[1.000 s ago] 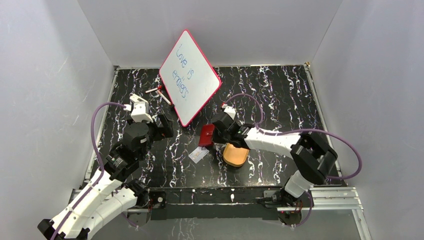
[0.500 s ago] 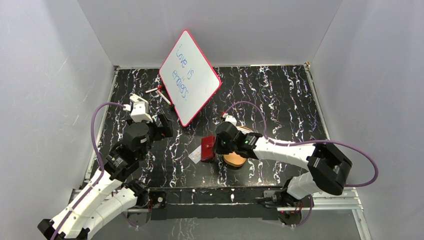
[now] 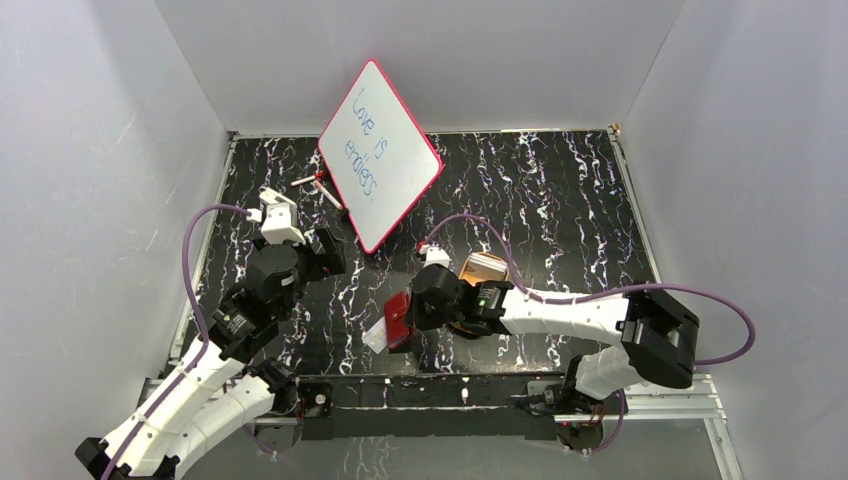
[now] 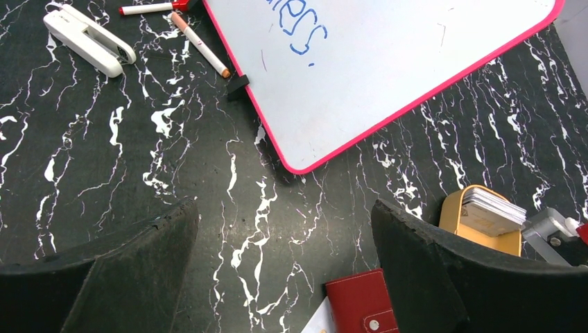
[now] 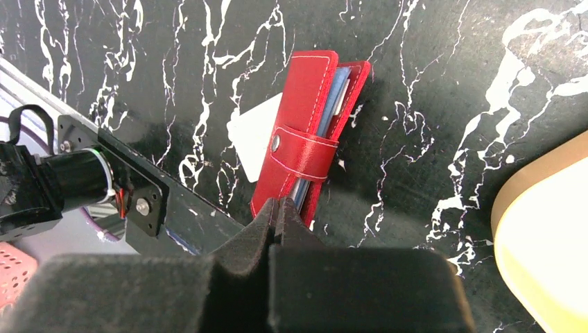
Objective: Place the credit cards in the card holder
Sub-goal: Move the card holder to the center of the board.
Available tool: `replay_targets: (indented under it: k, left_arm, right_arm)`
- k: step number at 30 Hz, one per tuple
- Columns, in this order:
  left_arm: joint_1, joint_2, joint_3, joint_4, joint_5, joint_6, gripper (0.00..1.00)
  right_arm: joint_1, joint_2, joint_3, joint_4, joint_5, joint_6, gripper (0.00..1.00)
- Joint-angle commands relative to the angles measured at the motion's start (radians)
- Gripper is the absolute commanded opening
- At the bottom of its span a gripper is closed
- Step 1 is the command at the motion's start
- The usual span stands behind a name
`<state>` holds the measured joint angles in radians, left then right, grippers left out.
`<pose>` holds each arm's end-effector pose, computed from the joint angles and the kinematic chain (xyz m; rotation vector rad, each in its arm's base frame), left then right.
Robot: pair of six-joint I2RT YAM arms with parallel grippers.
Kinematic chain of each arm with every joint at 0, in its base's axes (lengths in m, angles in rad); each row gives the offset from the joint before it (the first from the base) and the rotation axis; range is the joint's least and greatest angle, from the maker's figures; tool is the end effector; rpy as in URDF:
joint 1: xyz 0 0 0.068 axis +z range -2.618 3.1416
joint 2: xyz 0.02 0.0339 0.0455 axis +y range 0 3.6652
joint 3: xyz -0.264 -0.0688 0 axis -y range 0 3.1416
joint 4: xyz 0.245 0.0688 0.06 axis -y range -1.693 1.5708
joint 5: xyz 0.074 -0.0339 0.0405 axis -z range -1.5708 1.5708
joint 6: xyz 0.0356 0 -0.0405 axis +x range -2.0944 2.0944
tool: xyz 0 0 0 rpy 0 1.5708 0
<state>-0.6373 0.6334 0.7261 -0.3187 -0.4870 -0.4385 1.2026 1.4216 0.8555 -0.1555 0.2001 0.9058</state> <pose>0.1292 -0.0749 0.3285 -0.1706 1.7745 -0.3402 0.1151 0.2787 0.2219 -0.2501 2.4186 0.8344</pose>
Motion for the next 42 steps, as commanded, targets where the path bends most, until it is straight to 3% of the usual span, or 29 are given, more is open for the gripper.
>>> replay_targets:
  k: [1,10,18,22,34,42]
  left_arm:
    - [-0.001,-0.002,0.009,-0.009,-0.022,0.010,0.92]
    - [-0.002,-0.002,0.010,-0.009,-0.022,0.009,0.92]
    - [-0.002,-0.002,0.011,-0.018,-0.025,0.001,0.92]
    - [-0.002,-0.011,0.014,-0.032,-0.045,-0.015,0.92]
    - [-0.002,-0.013,0.016,-0.042,-0.074,-0.018,0.92]
    - [-0.001,-0.017,0.015,-0.039,-0.073,-0.013,0.92]
  right_arm:
    - [0.015,-0.002,0.016,0.020,0.025,0.001,0.00]
    - [0.040,0.015,-0.065,0.008,0.014,0.030,0.00]
    - [0.049,0.006,-0.021,-0.060,0.057,-0.021,0.41]
    - [0.056,-0.003,0.037,-0.115,0.105,-0.068,0.53]
    - [0.079,0.236,0.279,-0.254,0.171,-0.164,0.42]
    - [0.081,0.333,0.326,-0.289,0.222,-0.163,0.41]
